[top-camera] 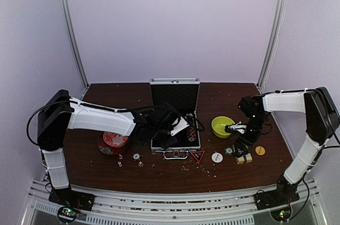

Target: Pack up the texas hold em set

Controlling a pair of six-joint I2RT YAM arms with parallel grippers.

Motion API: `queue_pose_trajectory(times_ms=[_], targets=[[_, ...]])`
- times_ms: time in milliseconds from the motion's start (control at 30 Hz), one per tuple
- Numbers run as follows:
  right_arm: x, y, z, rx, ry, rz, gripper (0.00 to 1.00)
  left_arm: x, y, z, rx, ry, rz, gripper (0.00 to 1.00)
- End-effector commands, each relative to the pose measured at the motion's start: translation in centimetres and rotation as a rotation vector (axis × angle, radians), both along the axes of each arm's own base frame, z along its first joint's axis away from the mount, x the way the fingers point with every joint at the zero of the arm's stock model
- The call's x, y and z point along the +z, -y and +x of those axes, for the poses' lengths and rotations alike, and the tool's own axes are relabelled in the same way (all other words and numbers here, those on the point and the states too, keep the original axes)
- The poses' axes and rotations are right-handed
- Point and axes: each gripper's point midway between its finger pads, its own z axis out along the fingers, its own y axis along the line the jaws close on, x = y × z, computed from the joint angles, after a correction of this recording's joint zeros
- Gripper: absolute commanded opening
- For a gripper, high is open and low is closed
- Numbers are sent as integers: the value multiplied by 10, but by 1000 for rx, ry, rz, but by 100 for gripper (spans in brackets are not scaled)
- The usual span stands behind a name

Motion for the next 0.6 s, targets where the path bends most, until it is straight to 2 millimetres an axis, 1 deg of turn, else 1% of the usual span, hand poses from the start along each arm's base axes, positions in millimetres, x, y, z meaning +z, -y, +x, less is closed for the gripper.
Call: queue_pose_trajectory(times_ms=[0, 100, 167, 300, 400, 567], targets=[[6, -20, 11, -32, 11, 80, 100, 20, 11, -4, -27, 5, -78, 54], [0, -21, 16, -62, 15, 62, 100, 19, 11, -4, -25, 5, -76, 54], [-6, -21, 16, -51, 26, 29, 100, 18, 11, -4, -25, 5, -74, 54], [-13, -13, 16, 9, 93, -98, 100, 19, 9, -3, -15, 6, -66, 54], [-11, -4, 15, 28, 143, -181, 100, 19, 7, -3, -9, 10, -61, 54], [-2, 18, 12, 42, 189, -283, 100, 20, 6, -3, -8, 13, -61, 54]])
